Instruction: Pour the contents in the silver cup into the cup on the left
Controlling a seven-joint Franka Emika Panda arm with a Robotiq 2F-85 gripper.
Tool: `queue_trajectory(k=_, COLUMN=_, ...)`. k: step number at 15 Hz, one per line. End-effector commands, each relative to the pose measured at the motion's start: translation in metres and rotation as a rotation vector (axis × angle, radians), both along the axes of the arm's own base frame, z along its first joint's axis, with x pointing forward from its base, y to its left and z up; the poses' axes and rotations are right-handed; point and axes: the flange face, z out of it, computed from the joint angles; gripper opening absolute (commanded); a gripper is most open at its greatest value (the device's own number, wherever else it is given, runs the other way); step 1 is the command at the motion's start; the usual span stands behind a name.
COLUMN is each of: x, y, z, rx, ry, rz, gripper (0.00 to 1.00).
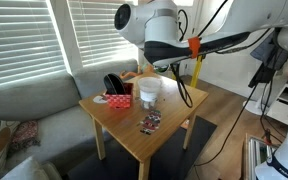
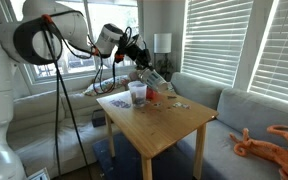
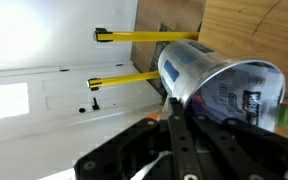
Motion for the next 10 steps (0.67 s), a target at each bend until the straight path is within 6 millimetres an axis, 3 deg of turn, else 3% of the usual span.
queue_trajectory(k=1, x=0.022, y=0.015, z=-0.001, rx=-0.114, ry=0.039, rz=0.014, gripper=0.01)
queue_trajectory(k=7, x=0.024, y=0.062, z=-0.022, rx=-0.245, ry=0.125, rz=0.054, gripper=0.01)
queue_trajectory(k=10, x=0.022, y=0.063, z=-0.033, rx=-0.203, ry=0.105, rz=0.071, gripper=0.04)
